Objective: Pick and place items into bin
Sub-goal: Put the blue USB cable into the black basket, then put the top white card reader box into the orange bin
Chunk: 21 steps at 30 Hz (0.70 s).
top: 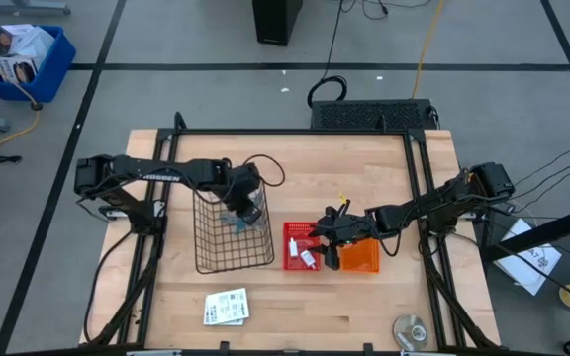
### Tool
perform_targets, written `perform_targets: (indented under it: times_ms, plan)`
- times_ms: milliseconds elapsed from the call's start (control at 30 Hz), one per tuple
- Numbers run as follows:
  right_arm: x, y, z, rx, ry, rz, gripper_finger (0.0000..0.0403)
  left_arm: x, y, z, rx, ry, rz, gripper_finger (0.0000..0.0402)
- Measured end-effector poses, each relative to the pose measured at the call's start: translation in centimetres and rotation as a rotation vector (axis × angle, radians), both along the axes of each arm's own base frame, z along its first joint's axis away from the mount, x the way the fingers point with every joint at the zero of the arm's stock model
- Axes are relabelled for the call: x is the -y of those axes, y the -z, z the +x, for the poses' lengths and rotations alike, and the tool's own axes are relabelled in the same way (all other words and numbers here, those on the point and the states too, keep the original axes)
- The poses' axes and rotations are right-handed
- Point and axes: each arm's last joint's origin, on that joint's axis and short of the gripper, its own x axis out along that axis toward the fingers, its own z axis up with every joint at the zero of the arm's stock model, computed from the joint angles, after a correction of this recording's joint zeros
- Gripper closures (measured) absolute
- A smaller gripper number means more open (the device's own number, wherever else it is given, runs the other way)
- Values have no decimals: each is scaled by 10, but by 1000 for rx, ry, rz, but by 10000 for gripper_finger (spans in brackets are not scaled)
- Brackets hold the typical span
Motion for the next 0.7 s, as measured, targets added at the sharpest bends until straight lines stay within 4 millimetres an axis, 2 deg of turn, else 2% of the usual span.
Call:
perform_targets:
  times_ms: [200, 367, 500, 700]
  plan:
    - [0, 0, 0, 0, -1, -1, 197, -8, -1, 2, 43, 0, 36, 378]
    - [0, 0, 0, 0, 0, 0, 197, -7, 1, -4, -38, -47, -3, 378]
    - [0, 0, 0, 0, 0, 0, 197, -4, 4, -10, -107, -58, -3, 334]
    - [0, 0, 0, 0, 0, 0, 197, 1, 3, -8, -105, -39, 13, 261]
